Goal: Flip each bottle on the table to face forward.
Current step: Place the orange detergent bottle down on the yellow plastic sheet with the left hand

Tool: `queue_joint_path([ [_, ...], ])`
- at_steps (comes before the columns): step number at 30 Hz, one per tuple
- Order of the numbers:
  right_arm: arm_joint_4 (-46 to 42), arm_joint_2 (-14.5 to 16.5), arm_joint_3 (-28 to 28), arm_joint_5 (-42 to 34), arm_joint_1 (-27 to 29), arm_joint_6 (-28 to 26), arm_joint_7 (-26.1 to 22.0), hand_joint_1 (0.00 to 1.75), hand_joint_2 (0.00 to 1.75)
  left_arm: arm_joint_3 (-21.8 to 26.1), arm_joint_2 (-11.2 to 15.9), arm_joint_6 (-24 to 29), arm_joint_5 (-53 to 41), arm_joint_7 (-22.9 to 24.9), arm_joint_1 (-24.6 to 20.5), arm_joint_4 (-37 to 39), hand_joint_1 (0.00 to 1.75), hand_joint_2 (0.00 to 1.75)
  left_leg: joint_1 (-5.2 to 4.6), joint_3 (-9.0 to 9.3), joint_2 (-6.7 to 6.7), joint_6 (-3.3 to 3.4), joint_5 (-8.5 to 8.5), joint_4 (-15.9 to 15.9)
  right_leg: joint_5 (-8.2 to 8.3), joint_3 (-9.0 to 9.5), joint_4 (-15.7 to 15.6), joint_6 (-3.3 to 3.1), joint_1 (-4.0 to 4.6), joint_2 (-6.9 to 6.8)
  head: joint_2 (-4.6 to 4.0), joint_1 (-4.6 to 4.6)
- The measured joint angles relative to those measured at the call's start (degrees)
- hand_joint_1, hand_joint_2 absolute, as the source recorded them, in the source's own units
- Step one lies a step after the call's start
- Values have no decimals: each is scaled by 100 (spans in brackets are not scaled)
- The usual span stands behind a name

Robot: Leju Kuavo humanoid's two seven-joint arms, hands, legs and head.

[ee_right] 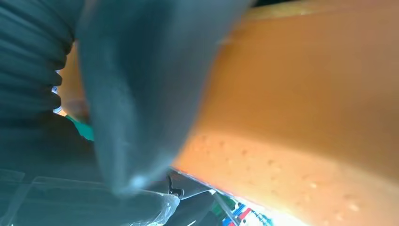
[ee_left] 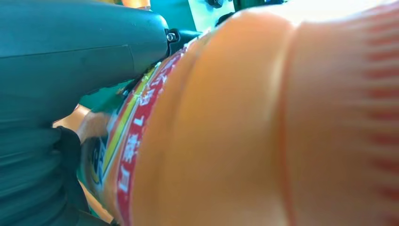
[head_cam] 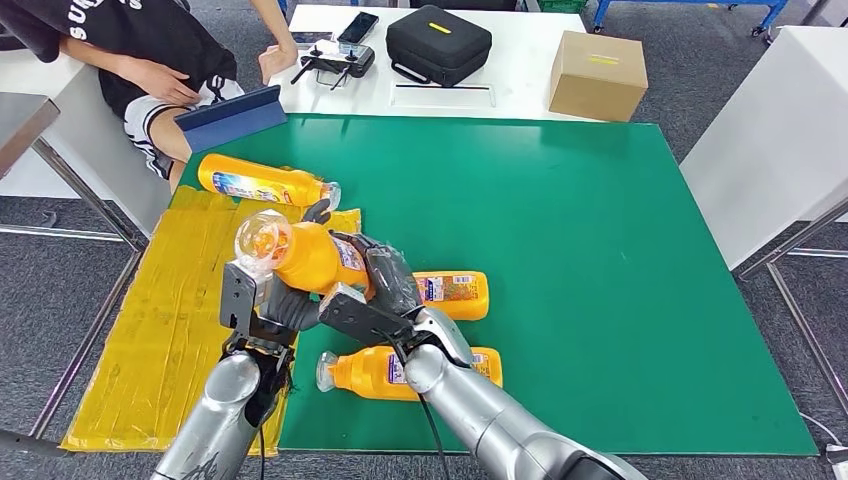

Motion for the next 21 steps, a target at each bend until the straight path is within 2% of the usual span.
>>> queue_joint_path([
  [21,168,-109,-19,436,0,-260,217,175,175,31,-2,15,-11,9,-24,0,0,175,0,-1,3,0,0,0,0,-1,0,0,0,1,0,1],
])
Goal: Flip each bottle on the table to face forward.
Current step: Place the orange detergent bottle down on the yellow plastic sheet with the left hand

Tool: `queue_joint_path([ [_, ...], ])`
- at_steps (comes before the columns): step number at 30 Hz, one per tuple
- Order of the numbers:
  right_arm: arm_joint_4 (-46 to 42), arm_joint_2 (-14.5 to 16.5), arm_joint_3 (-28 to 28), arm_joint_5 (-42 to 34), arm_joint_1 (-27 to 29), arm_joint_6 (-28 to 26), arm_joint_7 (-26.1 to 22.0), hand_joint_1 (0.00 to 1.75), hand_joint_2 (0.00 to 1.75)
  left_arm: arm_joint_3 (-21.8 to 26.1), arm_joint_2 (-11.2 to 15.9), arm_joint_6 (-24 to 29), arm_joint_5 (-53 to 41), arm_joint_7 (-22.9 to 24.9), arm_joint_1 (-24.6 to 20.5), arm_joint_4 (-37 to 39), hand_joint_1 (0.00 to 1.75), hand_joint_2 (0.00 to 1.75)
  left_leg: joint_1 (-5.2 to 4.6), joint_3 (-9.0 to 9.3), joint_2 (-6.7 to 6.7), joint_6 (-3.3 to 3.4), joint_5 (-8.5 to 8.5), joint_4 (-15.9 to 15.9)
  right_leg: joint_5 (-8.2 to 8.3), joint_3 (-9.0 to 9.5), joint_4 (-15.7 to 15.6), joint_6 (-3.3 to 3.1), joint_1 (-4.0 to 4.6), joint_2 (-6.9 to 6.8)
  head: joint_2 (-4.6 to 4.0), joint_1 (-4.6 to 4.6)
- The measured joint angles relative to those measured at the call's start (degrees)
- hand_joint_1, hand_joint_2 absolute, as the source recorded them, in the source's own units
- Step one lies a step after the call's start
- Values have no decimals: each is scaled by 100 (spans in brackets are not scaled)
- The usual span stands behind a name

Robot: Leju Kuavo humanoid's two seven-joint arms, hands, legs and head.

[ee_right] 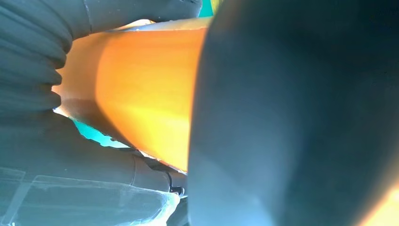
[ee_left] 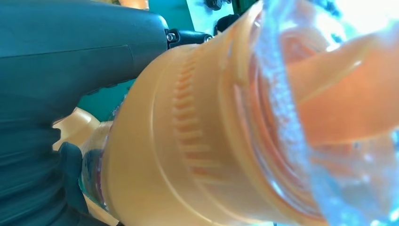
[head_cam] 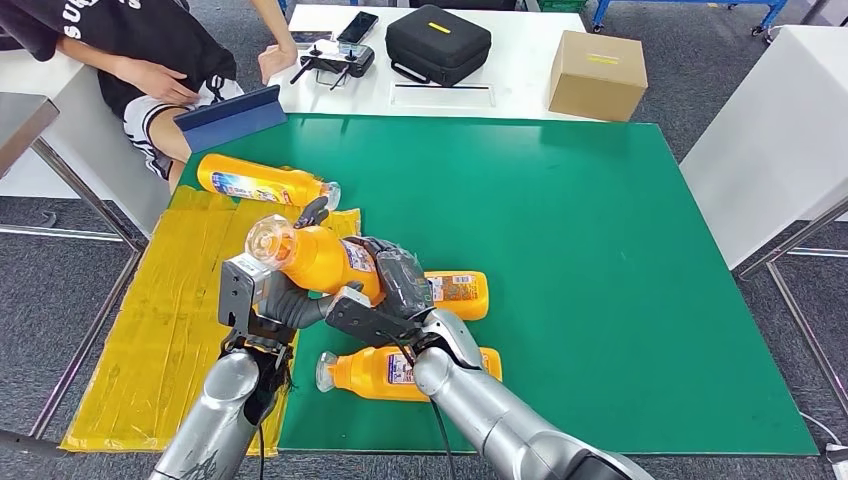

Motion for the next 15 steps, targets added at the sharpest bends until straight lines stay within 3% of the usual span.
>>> queue_joint_path([
  [10,72,46,-2,237,-19,-133,90,175,175,8,0,15,-6,17,17,-2,0,175,0,-1,-1,0,0,0,0,0,0,0,0,0,0,0],
  [11,78,52,-1,242,-19,-141,93,175,175,8,0,15,-6,19,17,-2,8,175,0,-1,-1,0,0,0,0,0,0,0,0,0,0,0],
  [15,95,90,1,261,-19,-146,113,175,175,8,0,10,5,14,17,-2,166,175,0,-1,0,0,0,0,0,0,0,0,0,0,0,0],
])
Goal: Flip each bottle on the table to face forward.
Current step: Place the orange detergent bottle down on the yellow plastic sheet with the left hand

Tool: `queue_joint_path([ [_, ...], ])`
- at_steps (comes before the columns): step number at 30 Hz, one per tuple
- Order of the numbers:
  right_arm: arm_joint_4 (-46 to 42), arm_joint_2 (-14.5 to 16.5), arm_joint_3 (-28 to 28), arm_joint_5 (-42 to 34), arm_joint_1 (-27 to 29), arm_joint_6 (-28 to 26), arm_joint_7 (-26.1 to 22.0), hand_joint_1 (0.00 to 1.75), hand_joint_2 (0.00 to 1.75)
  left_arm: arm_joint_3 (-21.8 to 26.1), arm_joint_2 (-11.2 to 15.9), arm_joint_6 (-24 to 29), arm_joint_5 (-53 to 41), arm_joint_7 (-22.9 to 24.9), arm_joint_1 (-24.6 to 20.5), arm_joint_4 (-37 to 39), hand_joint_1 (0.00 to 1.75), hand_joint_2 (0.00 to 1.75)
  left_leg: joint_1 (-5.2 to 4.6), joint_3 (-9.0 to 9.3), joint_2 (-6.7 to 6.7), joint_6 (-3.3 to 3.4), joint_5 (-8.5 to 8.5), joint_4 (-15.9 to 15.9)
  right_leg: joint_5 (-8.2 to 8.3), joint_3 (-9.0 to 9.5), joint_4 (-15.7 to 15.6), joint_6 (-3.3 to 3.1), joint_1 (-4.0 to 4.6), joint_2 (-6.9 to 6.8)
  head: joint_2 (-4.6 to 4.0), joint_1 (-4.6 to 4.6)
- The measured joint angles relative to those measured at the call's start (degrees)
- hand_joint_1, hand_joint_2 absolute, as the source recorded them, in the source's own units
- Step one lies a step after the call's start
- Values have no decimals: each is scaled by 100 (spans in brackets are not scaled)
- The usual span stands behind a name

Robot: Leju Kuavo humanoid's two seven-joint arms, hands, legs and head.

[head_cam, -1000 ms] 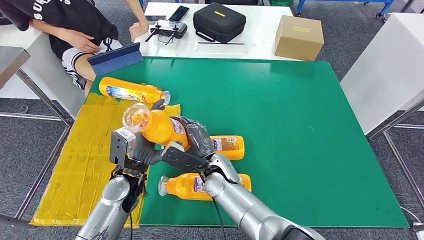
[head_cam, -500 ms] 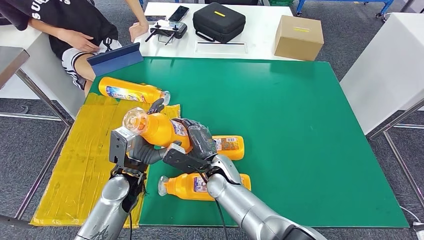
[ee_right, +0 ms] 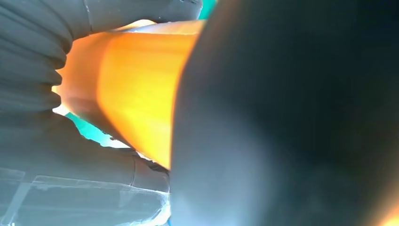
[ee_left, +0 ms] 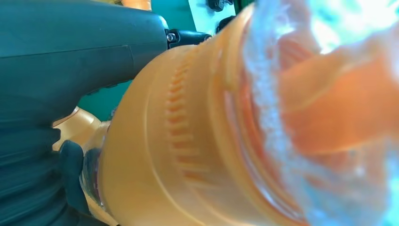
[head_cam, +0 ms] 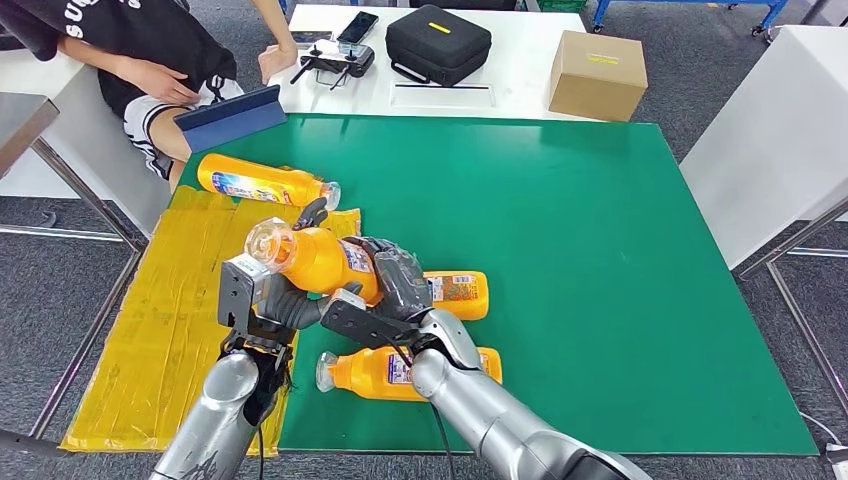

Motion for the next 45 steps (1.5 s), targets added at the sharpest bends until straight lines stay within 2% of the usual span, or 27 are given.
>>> queue_joint_path([
  [1,3,11,0,11,-1,0,11,175,175,1,0,-4,11,-8,1,0,172,175,0,0,0,0,0,0,0,0,0,0,0,0,0,0],
  [4,10,33,0,45,-3,1,41,175,175,14,0,-16,60,-34,6,0,175,175,0,0,0,0,0,0,0,0,0,0,0,0,0,0],
  [36,13,68,-10,107,-5,63,50,173,175,96,-7,33,146,-86,12,-3,175,175,0,0,-1,0,0,0,0,0,0,0,0,0,0,0],
  [40,10,72,-27,115,-6,78,50,0,175,106,-21,109,145,-84,25,-29,175,175,0,0,-1,0,0,0,0,0,0,0,0,0,0,0],
  [45,-281,51,-28,180,131,193,78,0,175,250,-60,392,121,-125,74,-156,175,175,0,0,1,0,0,0,0,-2,0,0,0,0,0,-1],
])
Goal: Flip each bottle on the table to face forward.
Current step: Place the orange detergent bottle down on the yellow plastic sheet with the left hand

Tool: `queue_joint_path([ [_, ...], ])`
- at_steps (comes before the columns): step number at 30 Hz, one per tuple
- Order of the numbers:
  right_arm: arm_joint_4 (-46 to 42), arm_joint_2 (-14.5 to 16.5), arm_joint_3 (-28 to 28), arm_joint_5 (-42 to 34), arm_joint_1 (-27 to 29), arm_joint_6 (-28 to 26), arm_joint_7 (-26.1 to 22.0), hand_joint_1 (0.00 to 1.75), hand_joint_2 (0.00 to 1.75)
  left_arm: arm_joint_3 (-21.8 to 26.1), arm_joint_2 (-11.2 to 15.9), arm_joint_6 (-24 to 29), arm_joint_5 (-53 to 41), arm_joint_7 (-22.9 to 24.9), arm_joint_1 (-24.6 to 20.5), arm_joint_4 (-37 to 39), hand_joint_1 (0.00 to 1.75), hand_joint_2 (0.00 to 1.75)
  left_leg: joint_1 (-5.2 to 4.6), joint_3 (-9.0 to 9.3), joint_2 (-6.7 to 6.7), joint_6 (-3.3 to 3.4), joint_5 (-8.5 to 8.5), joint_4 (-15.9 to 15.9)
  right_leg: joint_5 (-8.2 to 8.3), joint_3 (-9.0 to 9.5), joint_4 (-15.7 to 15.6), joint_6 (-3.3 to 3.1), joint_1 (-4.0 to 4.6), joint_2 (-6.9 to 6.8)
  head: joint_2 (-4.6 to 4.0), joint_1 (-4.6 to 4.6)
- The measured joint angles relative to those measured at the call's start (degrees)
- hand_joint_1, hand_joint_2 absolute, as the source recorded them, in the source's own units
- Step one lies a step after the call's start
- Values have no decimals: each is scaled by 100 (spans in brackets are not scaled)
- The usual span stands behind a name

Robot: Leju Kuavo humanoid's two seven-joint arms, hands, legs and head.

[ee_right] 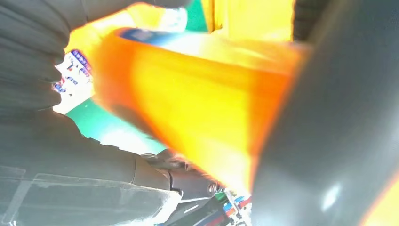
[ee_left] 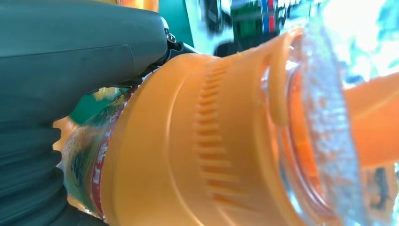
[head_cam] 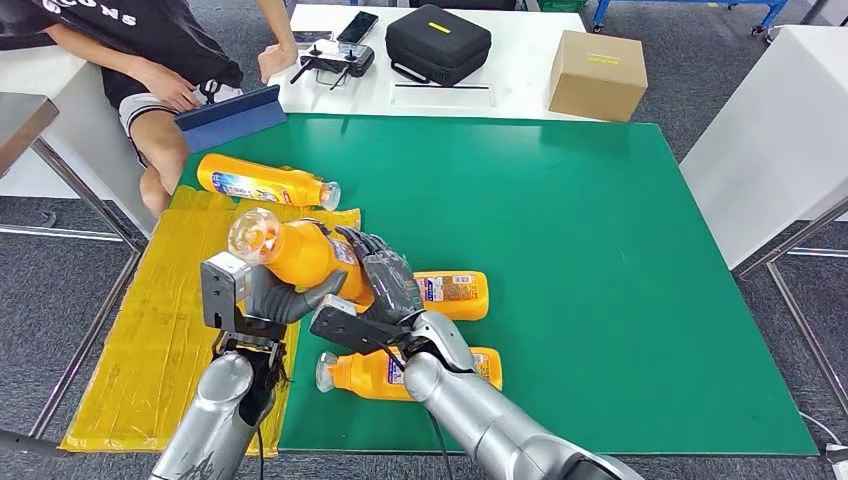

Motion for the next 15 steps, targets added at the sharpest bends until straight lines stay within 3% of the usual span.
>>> queue_joint_path([
  [9,-2042,-489,-5,-294,740,764,336,0,175,504,-4,188,7,-10,132,-220,175,175,0,-2,-2,0,-1,0,-1,-2,-1,-1,-1,-1,0,1],
  [15,-3013,-792,-13,-542,1097,874,287,0,175,667,-4,242,-60,-40,201,-284,175,175,-1,-3,-3,0,-1,0,-1,-2,-3,-1,-1,-1,0,1],
])
